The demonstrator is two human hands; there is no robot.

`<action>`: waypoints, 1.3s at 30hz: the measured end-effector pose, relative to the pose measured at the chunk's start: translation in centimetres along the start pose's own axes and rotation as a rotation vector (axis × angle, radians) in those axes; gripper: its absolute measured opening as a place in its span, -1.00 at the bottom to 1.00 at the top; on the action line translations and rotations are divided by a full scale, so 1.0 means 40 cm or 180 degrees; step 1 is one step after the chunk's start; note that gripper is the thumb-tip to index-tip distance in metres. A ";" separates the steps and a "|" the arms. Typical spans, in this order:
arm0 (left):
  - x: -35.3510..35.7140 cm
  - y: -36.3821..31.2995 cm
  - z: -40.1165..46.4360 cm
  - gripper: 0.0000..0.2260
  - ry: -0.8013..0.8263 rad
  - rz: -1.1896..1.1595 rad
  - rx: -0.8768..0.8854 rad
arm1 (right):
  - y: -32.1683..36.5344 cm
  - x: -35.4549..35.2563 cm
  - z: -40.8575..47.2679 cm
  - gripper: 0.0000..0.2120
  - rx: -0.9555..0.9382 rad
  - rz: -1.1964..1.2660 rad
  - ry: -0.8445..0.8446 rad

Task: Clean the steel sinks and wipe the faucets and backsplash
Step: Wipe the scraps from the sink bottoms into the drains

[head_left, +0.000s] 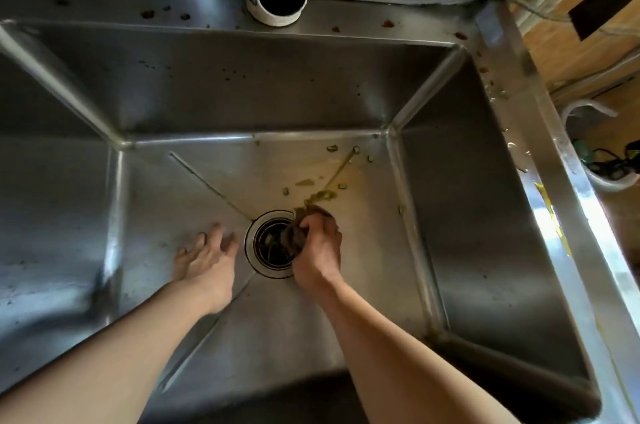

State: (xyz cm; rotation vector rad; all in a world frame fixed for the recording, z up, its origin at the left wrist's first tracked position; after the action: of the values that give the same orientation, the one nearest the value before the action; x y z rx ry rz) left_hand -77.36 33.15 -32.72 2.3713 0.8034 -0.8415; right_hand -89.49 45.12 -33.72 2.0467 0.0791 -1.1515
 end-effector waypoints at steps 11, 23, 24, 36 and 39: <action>-0.043 0.028 0.029 -0.32 -0.0287 -0.0188 -0.0129 | -0.046 -0.215 0.001 -0.61 0.0025 0.0107 -0.0695; -0.035 0.001 0.034 -0.29 -0.0268 -0.0078 -0.0165 | -0.181 -0.218 0.136 -0.54 0.0102 -0.0568 -0.0474; -0.034 0.001 0.035 -0.28 -0.0265 -0.0088 -0.0169 | -0.142 -0.194 0.143 -0.51 -0.0137 -0.0336 -0.0388; -0.052 0.009 0.051 -0.36 -0.0150 -0.0070 -0.0089 | 0.013 0.002 0.024 -0.49 -0.0843 0.0162 0.0775; -0.079 0.020 0.058 -0.38 -0.0286 -0.0225 -0.0113 | -0.015 -0.146 0.074 -0.51 -0.0573 0.0506 -0.0245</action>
State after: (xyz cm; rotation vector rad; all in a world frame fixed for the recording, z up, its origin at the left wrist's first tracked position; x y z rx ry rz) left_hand -79.75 30.04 -31.97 2.2686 0.8625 -0.9475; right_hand -95.24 45.37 -30.58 1.8148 -0.0174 -1.0826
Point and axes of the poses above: each hand's wrist, its own z-axis towards the middle knuckle, its own x-axis out of the palm, y = z × x, the point moved 8 cm from there along z, towards the middle knuckle, and after that the axes turned 15 degrees about -x, right-handed, at the moved point
